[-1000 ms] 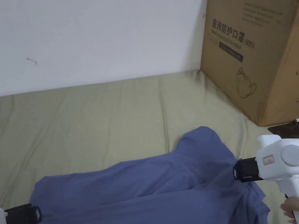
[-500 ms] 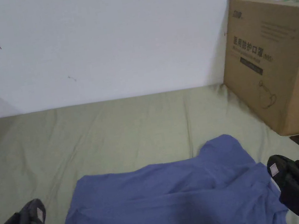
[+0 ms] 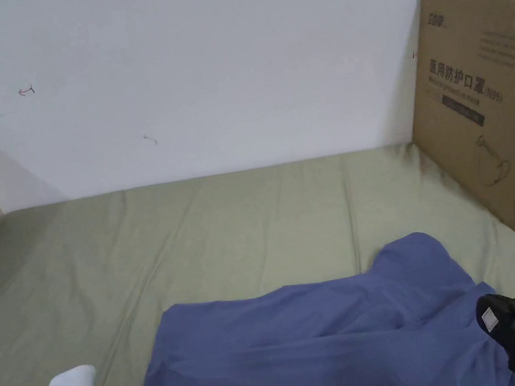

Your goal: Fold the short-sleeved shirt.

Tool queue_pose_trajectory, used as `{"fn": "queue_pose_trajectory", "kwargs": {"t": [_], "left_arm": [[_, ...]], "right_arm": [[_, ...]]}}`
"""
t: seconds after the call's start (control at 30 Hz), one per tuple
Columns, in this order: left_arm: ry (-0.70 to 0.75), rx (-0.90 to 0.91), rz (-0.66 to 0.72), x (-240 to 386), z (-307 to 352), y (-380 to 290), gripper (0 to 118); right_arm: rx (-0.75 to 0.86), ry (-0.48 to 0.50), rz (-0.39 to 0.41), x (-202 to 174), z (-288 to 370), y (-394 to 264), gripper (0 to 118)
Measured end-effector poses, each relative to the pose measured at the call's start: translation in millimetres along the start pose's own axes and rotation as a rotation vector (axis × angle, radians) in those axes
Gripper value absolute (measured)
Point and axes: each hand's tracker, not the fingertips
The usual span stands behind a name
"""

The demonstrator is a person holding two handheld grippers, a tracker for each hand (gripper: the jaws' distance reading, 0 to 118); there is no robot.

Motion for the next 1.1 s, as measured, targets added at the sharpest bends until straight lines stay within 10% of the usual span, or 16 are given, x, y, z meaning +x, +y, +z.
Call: {"fn": "queue_pose_trajectory", "kwargs": {"t": [0.03, 0.47, 0.57, 0.63, 0.67, 0.73, 0.8, 0.83, 1.1], "left_arm": [[-0.001, -0.026, 0.01, -3.8, -14.1, -0.9, 118], [0.192, -0.151, -0.102, 16.8, -112.9, -24.9, 118], [0.164, -0.026, -0.239, 37.9, -83.9, -32.4, 82], [0.095, -0.001, -0.26, 43.4, -71.6, -32.2, 5], [0.098, -0.001, -0.252, 43.4, -67.6, -31.1, 5], [0.018, 0.022, -0.219, 33.5, -58.4, -19.4, 5], [0.017, 0.084, -0.212, 25.9, -45.1, -6.7, 5], [0.022, 0.094, -0.212, 28.3, -34.9, -4.1, 5], [0.041, 0.074, -0.228, 28.4, -32.1, 8.5, 5]], "right_arm": [[-0.018, -0.003, -0.01, 2.7, -3.4, -2.0, 1], [-0.126, -0.097, -0.092, 38.3, -35.6, -9.9, 2], [-0.107, -0.121, -0.11, 59.0, -35.8, -14.3, 2], [-0.168, -0.157, -0.114, 75.6, -42.0, -14.9, 2], [-0.178, -0.16, -0.122, 84.3, -46.8, -14.5, 2], [-0.204, -0.153, -0.15, 102.9, -58.6, -13.1, 24], [-0.284, -0.175, -0.163, 119.9, -80.3, -13.3, 107], [-0.352, -0.192, -0.169, 129.1, -97.3, -15.9, 118], [-0.789, -0.311, -0.209, 189.1, -206.3, -69.1, 101]]}}
